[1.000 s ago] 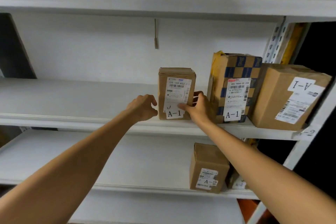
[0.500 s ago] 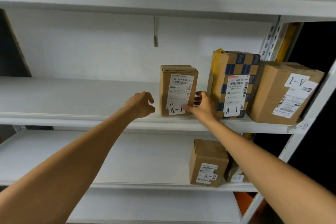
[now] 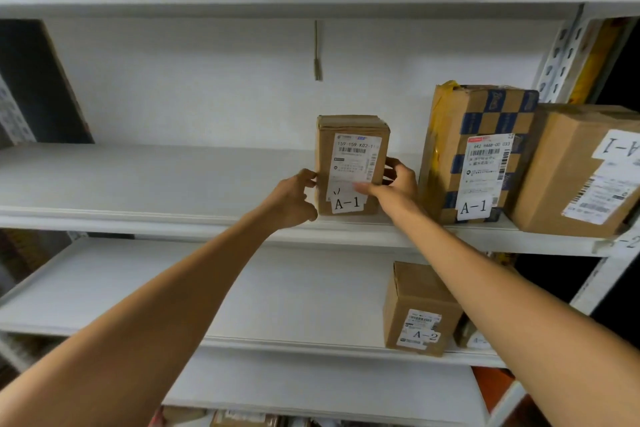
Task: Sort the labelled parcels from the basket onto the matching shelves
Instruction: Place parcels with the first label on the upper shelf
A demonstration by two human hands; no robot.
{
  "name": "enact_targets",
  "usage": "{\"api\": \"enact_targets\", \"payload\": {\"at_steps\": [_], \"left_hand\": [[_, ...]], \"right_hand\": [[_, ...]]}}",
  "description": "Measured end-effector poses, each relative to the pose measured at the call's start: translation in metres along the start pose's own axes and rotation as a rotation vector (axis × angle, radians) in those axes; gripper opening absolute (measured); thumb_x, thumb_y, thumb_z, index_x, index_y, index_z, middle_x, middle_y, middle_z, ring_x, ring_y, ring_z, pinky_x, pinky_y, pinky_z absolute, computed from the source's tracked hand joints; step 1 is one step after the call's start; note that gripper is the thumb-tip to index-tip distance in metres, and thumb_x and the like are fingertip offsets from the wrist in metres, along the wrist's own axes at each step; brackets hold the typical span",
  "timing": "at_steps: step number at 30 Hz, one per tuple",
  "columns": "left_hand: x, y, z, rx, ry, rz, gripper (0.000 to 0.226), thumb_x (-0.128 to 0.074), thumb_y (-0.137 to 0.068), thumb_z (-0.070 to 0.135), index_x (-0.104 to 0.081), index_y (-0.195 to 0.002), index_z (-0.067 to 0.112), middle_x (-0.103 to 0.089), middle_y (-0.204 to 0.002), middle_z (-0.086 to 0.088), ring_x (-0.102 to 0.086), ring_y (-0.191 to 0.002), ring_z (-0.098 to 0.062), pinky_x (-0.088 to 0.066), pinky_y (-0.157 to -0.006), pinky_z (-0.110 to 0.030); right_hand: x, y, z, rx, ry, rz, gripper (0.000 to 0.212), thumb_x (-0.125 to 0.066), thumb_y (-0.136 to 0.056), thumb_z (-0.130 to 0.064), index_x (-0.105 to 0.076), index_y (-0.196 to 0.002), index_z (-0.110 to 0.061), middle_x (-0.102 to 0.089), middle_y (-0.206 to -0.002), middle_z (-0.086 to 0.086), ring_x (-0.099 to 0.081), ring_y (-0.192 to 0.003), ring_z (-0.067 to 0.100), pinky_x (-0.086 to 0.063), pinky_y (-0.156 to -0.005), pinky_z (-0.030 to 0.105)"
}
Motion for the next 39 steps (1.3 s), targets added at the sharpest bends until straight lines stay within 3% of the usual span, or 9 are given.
{"api": "enact_targets", "payload": {"at_steps": [4, 9, 13, 17, 20, 23, 27, 33, 39], "left_hand": [[-0.010, -0.005, 0.003, 0.011, 0.130, 0.046, 0.068, -0.070, -0.073, -0.005, -0.044, -0.132, 0.014, -0.054, -0.132, -0.003, -0.060, -0.105, -0.022, -0.052, -0.090, -0.036], [-0.025, -0.011, 0.017, -0.011, 0.144, 0.033, 0.062, -0.069, -0.072, -0.004, -0.047, -0.127, 0.013, -0.058, -0.129, -0.003, -0.058, -0.112, -0.024, -0.048, -0.086, -0.030], [-0.039, -0.014, 0.038, -0.043, 0.110, 0.047, 0.061, -0.073, -0.076, 0.005, -0.046, -0.130, 0.009, -0.056, -0.130, -0.005, -0.053, -0.106, -0.020, -0.042, -0.079, -0.025], [-0.052, -0.018, 0.051, -0.068, 0.033, 0.036, 0.065, -0.073, -0.078, 0.009, -0.041, -0.134, 0.007, -0.052, -0.135, -0.008, -0.053, -0.115, -0.025, -0.046, -0.083, -0.027], [-0.049, -0.021, 0.051, -0.077, -0.015, 0.011, 0.065, -0.073, -0.080, 0.011, -0.040, -0.136, 0.007, -0.053, -0.133, -0.010, -0.055, -0.113, -0.027, -0.048, -0.084, -0.030], [-0.039, -0.021, 0.042, -0.062, -0.071, 0.010, 0.059, -0.072, -0.081, 0.011, -0.044, -0.133, 0.010, -0.057, -0.127, -0.010, -0.058, -0.108, -0.026, -0.049, -0.084, -0.031], [-0.017, -0.011, 0.022, -0.085, -0.228, 0.046, 0.045, -0.067, -0.083, 0.013, -0.053, -0.126, 0.015, -0.063, -0.116, -0.005, -0.060, -0.101, -0.024, -0.051, -0.085, -0.033], [0.033, 0.025, -0.033, -0.023, -0.485, 0.071, 0.027, -0.065, -0.083, 0.021, -0.063, -0.109, 0.025, -0.067, -0.105, 0.002, -0.062, -0.094, -0.021, -0.053, -0.084, -0.034], [0.102, 0.096, -0.118, 0.221, -0.574, 0.115, 0.024, -0.070, -0.080, 0.030, -0.065, -0.103, 0.027, -0.067, -0.100, 0.003, -0.060, -0.089, -0.020, -0.051, -0.077, -0.030]], "right_hand": [[0.010, 0.012, -0.007, 0.020, 0.082, 0.052, 0.066, -0.084, -0.069, -0.011, -0.050, -0.125, -0.011, -0.062, -0.126, 0.005, -0.057, -0.118, 0.018, -0.044, -0.071, 0.011], [0.029, 0.023, -0.010, 0.051, 0.302, 0.136, 0.060, -0.083, -0.072, -0.021, -0.047, -0.118, -0.009, -0.060, -0.124, 0.005, -0.059, -0.113, 0.018, -0.036, -0.060, 0.006], [0.045, 0.023, -0.009, 0.012, 0.394, 0.149, 0.054, -0.072, -0.083, -0.013, -0.041, -0.128, -0.006, -0.053, -0.135, 0.008, -0.054, -0.123, 0.025, -0.049, -0.084, 0.026], [0.055, 0.031, -0.010, -0.056, 0.497, 0.133, 0.054, -0.062, -0.091, -0.014, -0.032, -0.134, -0.005, -0.045, -0.139, 0.010, -0.052, -0.121, 0.025, -0.043, -0.080, 0.025], [0.058, 0.045, -0.015, -0.019, 0.518, 0.161, 0.067, -0.067, -0.088, -0.023, -0.027, -0.139, -0.005, -0.043, -0.138, 0.010, -0.052, -0.120, 0.027, -0.049, -0.093, 0.040], [0.056, 0.058, -0.026, 0.098, 0.682, 0.204, 0.053, -0.067, -0.087, -0.027, -0.038, -0.127, -0.007, -0.049, -0.127, 0.009, -0.060, -0.103, 0.026, -0.056, -0.078, 0.039], [0.019, 0.065, -0.042, 0.263, 0.828, -0.071, 0.020, -0.066, -0.087, -0.018, -0.056, -0.104, -0.014, -0.059, -0.108, 0.001, -0.059, -0.094, 0.017, -0.050, -0.069, 0.026], [-0.076, 0.076, -0.054, 0.313, 0.809, -0.491, 0.036, -0.072, -0.079, -0.023, -0.058, -0.112, -0.015, -0.061, -0.101, 0.001, -0.060, -0.092, 0.019, -0.054, -0.084, 0.040], [-0.196, 0.110, -0.069, 0.475, 0.768, -0.853, 0.043, -0.077, -0.075, -0.024, -0.060, -0.114, -0.015, -0.064, -0.104, 0.003, -0.060, -0.090, 0.019, -0.052, -0.081, 0.034]]}}
Point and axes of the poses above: each hand's wrist, its own y-axis away from the middle knuckle, its own x-axis out of the back of the hand, z = x × y, the point moved 6 cm from there along -y, towards the middle knuckle
